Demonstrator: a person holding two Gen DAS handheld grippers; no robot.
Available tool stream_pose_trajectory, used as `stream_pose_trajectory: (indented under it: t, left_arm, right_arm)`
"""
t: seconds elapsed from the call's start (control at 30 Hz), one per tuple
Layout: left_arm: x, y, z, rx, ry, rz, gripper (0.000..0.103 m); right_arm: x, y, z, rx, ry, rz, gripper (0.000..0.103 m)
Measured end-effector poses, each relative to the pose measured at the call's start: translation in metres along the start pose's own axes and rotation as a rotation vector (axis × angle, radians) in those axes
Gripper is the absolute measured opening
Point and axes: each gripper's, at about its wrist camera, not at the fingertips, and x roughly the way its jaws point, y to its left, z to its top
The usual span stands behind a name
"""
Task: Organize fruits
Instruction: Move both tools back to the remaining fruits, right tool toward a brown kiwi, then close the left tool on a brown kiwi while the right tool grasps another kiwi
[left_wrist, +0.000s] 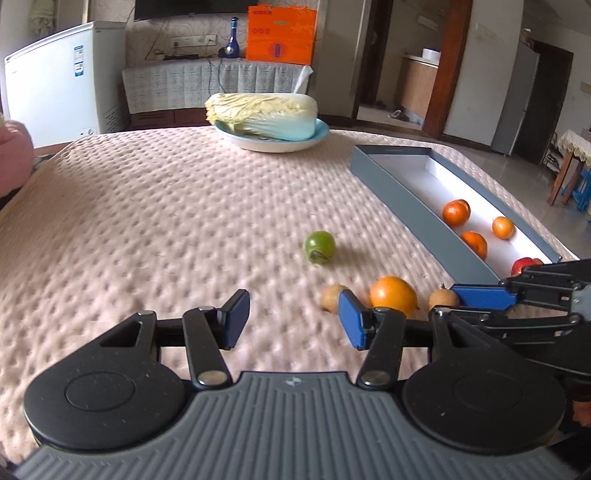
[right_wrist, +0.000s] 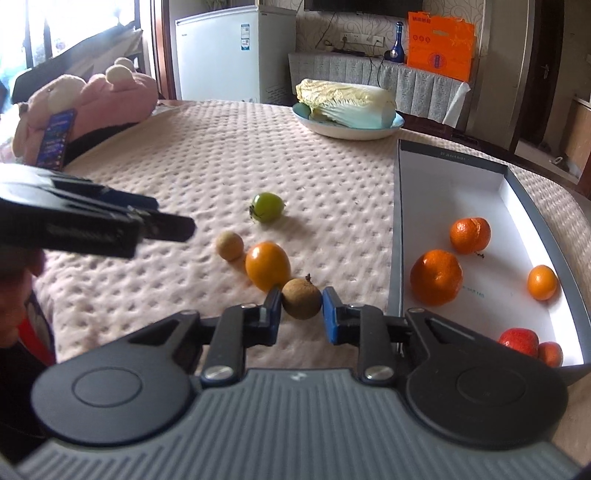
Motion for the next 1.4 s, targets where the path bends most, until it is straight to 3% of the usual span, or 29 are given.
stream_pose_trajectory:
  t: [0.27, 0.67, 0.73, 0.83, 1.4]
  left_arm:
    - [0.018, -0.011, 0.003, -0.035, -0.013, 0.003, 0.055]
    - [0.045, -0.03, -0.004, 0.004, 0.033, -0.013, 0.043]
    - [0.046, -0.03, -0.004, 0.005, 0.022, -0.015, 0.04]
    - [0.047, -0.031, -0.004, -0.002, 0.014, -0.033, 0.026]
    - [0.015, -0.016, 0.015, -0.041, -0.049, 0.03, 0.026]
  right_arm:
    - [-0.014, -0.007, 0.003, 0.014, -0.017, 0.041, 0.027]
    - [-0.023, -0.016, 0.005, 0.03, -0.029, 0.054, 0.027]
    - [-0.025, -0.017, 0.006, 0.035, -0.037, 0.056, 0.027]
    - [-0.027, -0.017, 0.007, 0.038, -0.042, 0.06, 0.027]
    - [-0.034, -0.023, 0.018, 0.085, -0.106, 0.074, 0.027]
